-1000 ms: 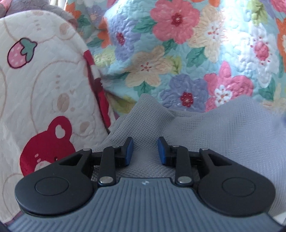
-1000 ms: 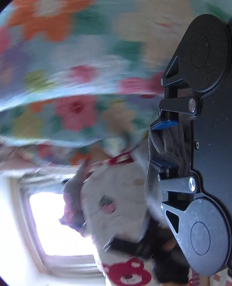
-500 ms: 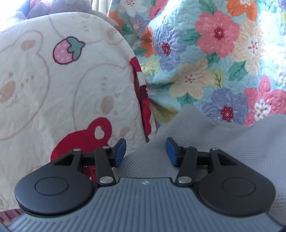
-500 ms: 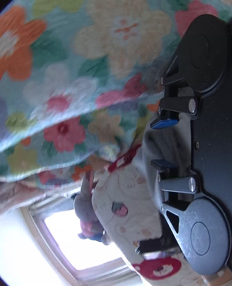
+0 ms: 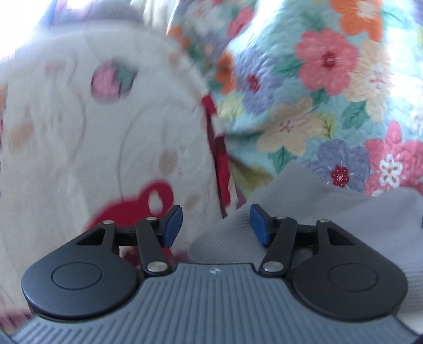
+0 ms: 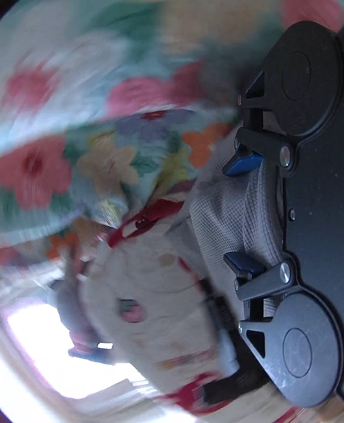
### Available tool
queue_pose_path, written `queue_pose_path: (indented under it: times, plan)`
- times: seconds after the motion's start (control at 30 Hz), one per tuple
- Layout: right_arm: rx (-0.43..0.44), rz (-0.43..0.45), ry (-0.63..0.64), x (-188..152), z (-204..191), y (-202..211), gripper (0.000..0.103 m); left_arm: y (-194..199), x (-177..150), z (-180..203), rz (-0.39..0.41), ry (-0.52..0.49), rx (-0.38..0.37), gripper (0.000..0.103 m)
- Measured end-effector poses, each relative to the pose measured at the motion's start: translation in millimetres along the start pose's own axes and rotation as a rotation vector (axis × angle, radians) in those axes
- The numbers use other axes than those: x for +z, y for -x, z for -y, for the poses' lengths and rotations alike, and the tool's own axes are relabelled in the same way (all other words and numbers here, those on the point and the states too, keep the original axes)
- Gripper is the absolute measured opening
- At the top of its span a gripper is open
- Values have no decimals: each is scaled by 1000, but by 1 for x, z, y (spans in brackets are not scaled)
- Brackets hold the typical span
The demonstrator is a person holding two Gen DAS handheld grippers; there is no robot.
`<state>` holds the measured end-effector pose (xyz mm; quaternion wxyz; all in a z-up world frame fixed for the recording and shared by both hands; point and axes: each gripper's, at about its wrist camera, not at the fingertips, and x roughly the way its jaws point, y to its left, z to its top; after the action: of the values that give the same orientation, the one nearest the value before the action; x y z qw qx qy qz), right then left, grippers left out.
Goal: Fold clothes
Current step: 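Lower the shirt onto the clothes stack and open both grippers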
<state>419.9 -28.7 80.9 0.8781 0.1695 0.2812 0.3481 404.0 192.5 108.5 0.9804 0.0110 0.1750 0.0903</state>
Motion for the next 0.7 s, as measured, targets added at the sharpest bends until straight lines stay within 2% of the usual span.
queue_pose_path:
  times: [0.1, 0.27, 0.33, 0.37, 0.47, 0.53, 0.57, 0.63, 0.7]
  plan:
    - [7, 47, -88, -9, 8, 10, 68, 2, 1, -11, -16, 61, 60, 60]
    - [-87, 212, -280, -24, 16, 46, 68, 14, 0, -26, -50, 137, 141, 60]
    - [-59, 269, -218, -38, 2, 65, 67, 40, -9, -22, -82, 110, 133, 60]
    - [-45, 297, -187, -45, -5, 75, 64, 53, -13, -20, -98, 96, 129, 62]
    - [17, 358, -90, -72, -27, 108, 64, 91, -25, -15, -145, 55, 116, 71]
    - [11, 341, -21, -91, -42, 126, 64, 116, -34, -12, -177, 28, 108, 75]
    - [-2, 327, 6, -99, -48, 133, 65, 129, -38, -10, -192, 14, 104, 82]
    - [-23, 283, 51, -116, -59, 145, 65, 155, -46, -7, -224, -14, 95, 88]
    - [-46, 244, 69, -131, -68, 159, 65, 180, -54, -3, -256, -41, 87, 90]
